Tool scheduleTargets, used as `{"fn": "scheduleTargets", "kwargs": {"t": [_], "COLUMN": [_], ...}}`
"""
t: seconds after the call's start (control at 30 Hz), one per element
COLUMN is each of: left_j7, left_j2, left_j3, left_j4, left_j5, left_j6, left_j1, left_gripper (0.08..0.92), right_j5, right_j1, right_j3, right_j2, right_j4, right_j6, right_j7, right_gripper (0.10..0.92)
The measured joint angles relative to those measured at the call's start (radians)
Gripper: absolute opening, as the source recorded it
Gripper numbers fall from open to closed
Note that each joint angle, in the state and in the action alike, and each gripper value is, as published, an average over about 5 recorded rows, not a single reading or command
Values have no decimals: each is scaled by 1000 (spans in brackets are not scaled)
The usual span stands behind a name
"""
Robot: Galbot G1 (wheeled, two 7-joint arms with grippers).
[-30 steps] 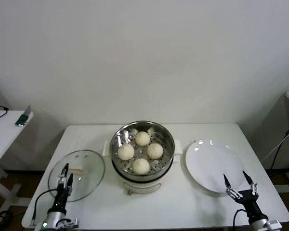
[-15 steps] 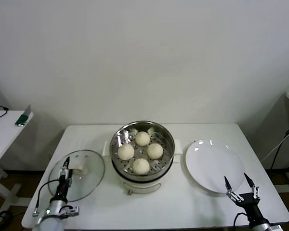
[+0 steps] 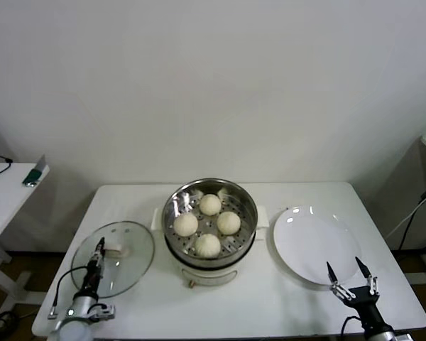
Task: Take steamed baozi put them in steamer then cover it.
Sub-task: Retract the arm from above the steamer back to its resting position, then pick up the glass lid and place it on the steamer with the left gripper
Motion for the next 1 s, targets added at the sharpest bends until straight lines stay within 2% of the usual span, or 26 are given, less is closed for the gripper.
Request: {"fn": "scheduleTargets", "kwargs": {"t": [0.17,0.27,0.63,1.0], "left_j7": [-7,-9,43,261], "left_j2": [-1,1,36,146], "left_j3": [-3,-6,-12,-31], "left_j4": [15,15,-78,-392], "left_j5": [3,1,-77,-301], "left_j6": [-4,-6,17,222], "left_j1": [-10,-10,22,111], "left_gripper": [221,171,154,153], "right_j5": [-5,-6,-8,-27], "right_j1": [-5,-9,-22,-22], "right_j3": [0,2,13,10], "right_j2": [4,5,-1,-14], "right_j4": [9,15,28,34], "right_j6": [-4,-7,-13,-40], "right_j7": [-5,-6,-9,-5], "right_gripper": [823,823,823,823]}}
